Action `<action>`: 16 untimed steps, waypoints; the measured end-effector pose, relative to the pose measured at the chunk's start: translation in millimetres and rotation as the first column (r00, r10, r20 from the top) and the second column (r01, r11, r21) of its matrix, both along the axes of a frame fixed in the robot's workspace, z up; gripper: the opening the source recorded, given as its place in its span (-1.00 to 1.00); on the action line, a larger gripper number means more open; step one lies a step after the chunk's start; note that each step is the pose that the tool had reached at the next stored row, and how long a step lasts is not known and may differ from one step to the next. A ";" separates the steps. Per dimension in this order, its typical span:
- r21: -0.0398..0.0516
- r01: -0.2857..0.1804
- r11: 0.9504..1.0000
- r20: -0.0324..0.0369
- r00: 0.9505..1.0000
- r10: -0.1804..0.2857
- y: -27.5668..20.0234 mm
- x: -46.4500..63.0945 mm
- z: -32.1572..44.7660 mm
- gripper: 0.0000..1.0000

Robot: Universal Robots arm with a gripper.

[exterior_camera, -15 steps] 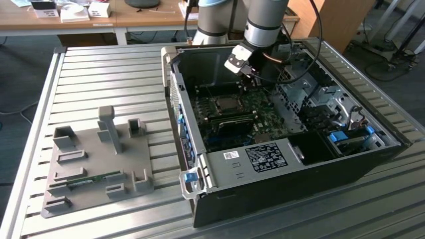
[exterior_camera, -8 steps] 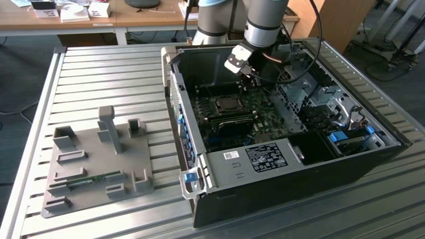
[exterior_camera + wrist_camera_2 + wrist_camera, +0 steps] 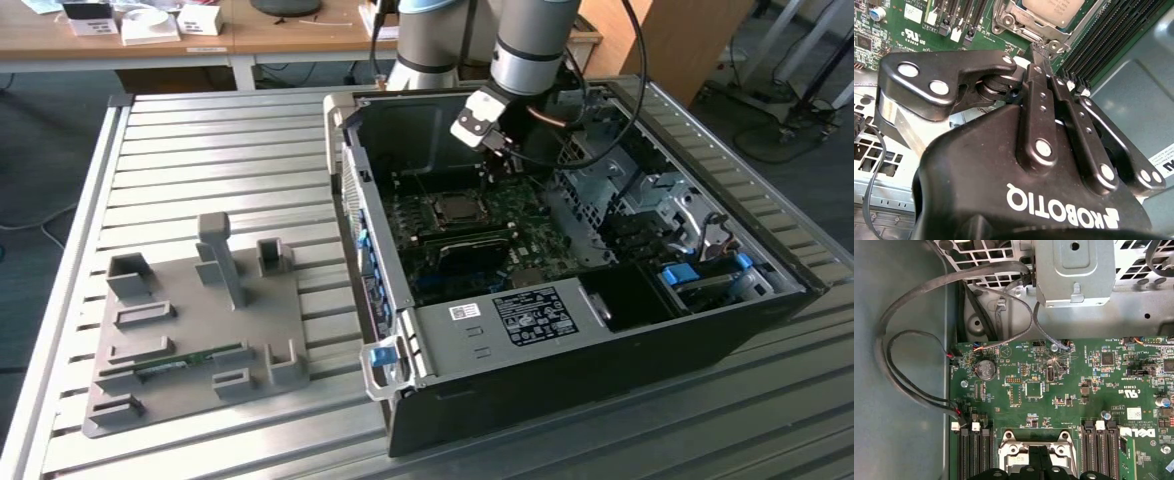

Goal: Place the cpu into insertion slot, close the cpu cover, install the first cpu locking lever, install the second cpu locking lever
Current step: 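Close the cpu cover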

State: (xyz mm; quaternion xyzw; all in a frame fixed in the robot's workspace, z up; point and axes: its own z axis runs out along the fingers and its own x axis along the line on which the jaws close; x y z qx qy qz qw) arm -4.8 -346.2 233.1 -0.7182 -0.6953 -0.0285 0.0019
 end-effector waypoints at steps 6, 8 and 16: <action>0.000 0.000 1.000 0.000 1.000 0.000 0.0 -10.6 -0.8 -0.79; 0.000 0.000 1.000 0.000 1.000 0.000 0.0 -15.7 -1.1 -0.79; 0.000 0.001 1.000 0.000 1.000 -0.001 0.0 -26.8 -1.6 -0.79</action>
